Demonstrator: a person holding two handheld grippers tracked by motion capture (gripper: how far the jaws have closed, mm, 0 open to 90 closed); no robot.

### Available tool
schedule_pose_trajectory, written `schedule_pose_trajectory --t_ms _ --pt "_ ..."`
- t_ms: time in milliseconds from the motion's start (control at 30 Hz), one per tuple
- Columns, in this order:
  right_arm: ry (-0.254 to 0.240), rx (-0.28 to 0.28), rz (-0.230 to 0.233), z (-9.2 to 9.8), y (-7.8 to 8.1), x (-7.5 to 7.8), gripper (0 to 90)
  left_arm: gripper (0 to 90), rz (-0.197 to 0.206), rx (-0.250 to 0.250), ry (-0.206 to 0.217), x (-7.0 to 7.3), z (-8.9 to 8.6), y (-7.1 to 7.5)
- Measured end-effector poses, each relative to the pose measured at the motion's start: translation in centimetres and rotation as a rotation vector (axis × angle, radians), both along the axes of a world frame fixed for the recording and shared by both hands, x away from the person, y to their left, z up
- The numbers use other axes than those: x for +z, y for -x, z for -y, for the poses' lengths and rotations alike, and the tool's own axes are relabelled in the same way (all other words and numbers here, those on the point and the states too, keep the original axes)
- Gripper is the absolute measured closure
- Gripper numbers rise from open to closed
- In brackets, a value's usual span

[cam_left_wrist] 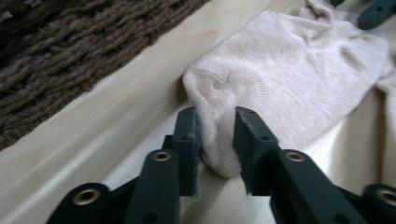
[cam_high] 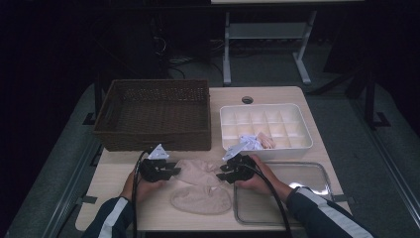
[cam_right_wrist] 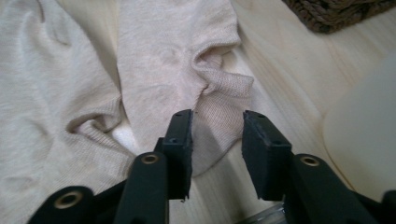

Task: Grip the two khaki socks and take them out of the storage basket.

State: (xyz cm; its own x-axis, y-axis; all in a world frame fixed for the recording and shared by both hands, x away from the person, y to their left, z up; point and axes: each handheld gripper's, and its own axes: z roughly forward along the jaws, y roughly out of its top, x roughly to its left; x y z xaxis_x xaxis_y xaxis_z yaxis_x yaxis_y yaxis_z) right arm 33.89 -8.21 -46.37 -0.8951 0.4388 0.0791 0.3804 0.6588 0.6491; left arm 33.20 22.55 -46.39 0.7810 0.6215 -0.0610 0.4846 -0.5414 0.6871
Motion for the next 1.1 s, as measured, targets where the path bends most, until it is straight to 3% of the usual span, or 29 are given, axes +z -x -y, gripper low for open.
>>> schedule_pose_trajectory --t_ms 67,100,200,433,633,700,800,933,1100 --pt "-0.004 0.004 -0.006 0.0 0.0 0.0 65.2 76.4 -0.005 -0.004 -0.007 0.1 -0.1 0.0" --pt "-0.010 0.019 -0.016 0.0 0.0 0.0 71.4 79.3 -0.002 -0.020 -0.010 0.1 0.0 0.1" --pt "-0.006 0.033 -0.016 -0.1 0.2 0.1 77.3 84.5 -0.011 -0.025 -0.007 0.1 0.2 0.2" --pt "0.004 0.042 0.013 -0.1 0.3 0.2 84.8 87.0 -0.009 -0.018 0.001 0.2 0.3 0.3" --pt "-0.019 0.034 0.056 0.5 0.4 1.4 85.6 88.0 0.024 -0.016 0.030 1.7 0.4 0.9" --pt "-0.030 0.043 0.064 0.7 0.5 1.8 85.8 88.1 0.027 -0.011 0.065 2.5 0.3 1.5" --pt "-0.062 0.042 0.065 1.3 1.1 3.1 86.1 88.3 0.038 -0.015 0.072 3.3 0.0 2.6" --pt "-0.097 0.044 0.058 2.0 2.2 4.3 86.1 88.4 0.040 -0.007 0.138 4.2 -0.6 4.1" --pt "-0.099 0.078 0.045 2.2 4.3 4.6 86.1 88.3 0.028 -0.023 0.156 4.3 -0.8 6.1"
